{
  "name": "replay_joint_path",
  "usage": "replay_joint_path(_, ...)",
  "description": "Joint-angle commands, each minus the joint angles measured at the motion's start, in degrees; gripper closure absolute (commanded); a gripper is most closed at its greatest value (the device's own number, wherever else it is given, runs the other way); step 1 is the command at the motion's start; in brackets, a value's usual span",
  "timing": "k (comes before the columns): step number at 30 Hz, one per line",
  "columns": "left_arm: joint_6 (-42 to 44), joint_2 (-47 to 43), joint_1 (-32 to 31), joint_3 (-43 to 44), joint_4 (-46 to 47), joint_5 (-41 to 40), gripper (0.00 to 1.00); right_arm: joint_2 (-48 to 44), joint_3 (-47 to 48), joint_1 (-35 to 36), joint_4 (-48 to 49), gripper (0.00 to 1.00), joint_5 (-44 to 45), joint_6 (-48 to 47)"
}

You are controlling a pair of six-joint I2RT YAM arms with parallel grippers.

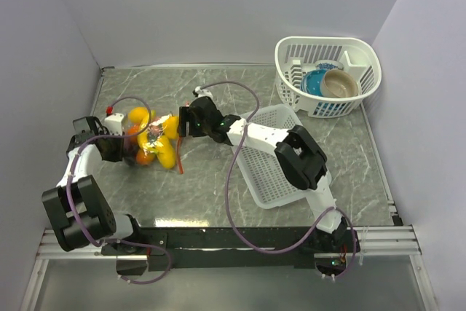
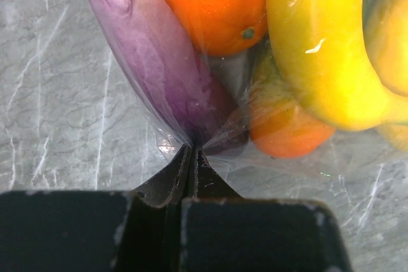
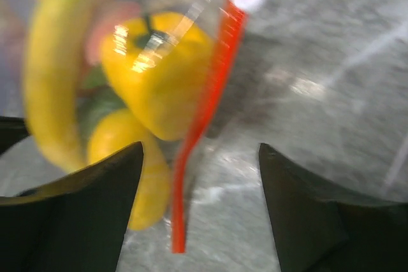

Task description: Open the zip-top bag and remove the fake food

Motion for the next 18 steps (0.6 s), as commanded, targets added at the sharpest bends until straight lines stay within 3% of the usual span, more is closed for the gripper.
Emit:
replay_joint_path(1,2.2,0.4,0.8,-0.2,-0.3,-1.0,0.99,-0.3,0.2,-1.3,12.0,0.31,-8.7,2.4)
replay_joint_path(3,2.3,0.7,0.8,-0.3,-0.5,-0.8,0.99,1.9,1.4,-1.5,12.5,0.37,-10.0,3.6)
replay_joint_path(12,3.8,0.1,1.2,-1.6,0.1,-1.4,0.99,7.2,3.4,-2.2,13.3,0.36,-10.0,5.2)
replay_joint_path(18,4.1,0.7,1.5,-2.0,0.6,-1.0,0.99,0.3,-7.5,-4.2,21.2,0.34,-10.7,6.4)
